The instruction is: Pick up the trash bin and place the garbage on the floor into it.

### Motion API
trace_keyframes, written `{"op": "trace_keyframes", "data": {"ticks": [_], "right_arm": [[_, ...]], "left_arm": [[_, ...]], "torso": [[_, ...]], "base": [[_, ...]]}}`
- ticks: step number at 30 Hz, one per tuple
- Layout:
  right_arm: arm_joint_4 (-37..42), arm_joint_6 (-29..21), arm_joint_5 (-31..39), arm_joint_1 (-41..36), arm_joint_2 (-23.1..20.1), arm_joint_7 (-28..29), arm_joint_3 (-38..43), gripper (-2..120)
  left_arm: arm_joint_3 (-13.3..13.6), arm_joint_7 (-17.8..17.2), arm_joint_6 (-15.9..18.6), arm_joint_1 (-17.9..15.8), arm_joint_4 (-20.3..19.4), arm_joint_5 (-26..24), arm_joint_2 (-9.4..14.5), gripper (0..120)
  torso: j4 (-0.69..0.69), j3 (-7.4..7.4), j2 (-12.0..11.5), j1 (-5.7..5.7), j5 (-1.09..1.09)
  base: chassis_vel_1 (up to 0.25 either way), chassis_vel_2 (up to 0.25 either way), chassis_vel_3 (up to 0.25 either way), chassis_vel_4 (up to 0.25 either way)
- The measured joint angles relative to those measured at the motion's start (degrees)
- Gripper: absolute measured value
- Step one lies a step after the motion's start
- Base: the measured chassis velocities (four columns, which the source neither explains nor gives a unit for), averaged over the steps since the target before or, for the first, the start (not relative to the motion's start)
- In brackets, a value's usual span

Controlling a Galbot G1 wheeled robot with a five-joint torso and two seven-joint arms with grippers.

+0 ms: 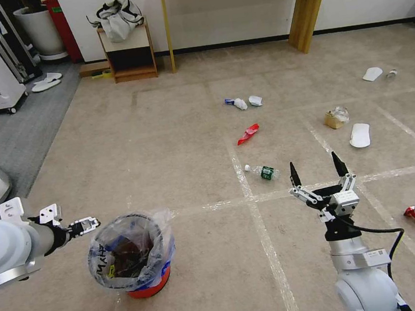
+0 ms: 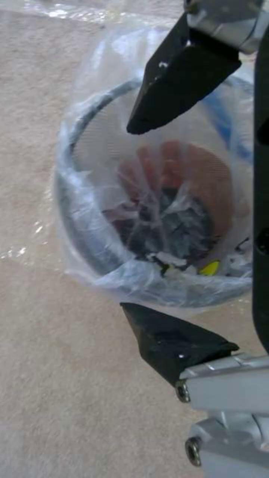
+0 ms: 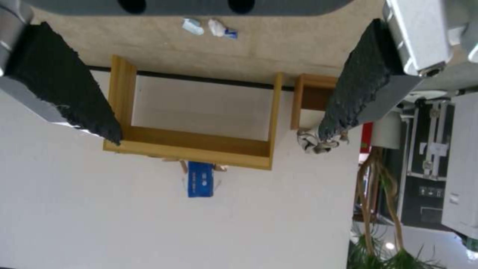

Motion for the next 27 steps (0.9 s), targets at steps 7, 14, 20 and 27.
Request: {"op": "trace_keyframes", "data": {"ticks": [7, 14, 20, 27], "right_arm": [[-0.1, 0.1, -0.1, -0.5, 0.0, 0.0, 0.2, 100], [-0.6, 0.2, -0.3, -0.2, 0.2, 0.0, -0.1, 100], [-1.3, 0.2, -0.3, 0.4, 0.2, 0.0, -0.6, 100], [-1.6, 0.2, -0.3, 0.7, 0.0, 0.0, -0.9, 100]], "left_arm": [[0.5, 0.6, 2.4, -0.1, 2.3, -1.4, 0.1, 88], [1.3, 0.8, 2.9, -0.4, 5.1, -0.4, -0.4, 88], [1.7, 1.1, 2.7, -0.4, 8.1, 1.8, -1.4, 88], [2.0, 2.3, 2.7, -0.5, 11.4, 3.4, -2.1, 88]], "torso": [[0.00, 0.00, 0.0, 0.00, 0.00], [0.00, 0.00, 0.0, 0.00, 0.00], [0.00, 0.00, 0.0, 0.00, 0.00], [0.00, 0.00, 0.0, 0.00, 0.00]], "base": [[0.000, 0.000, 0.000, 0.000], [0.000, 0.000, 0.000, 0.000], [0.000, 0.000, 0.000, 0.000], [0.000, 0.000, 0.000, 0.000]]}}
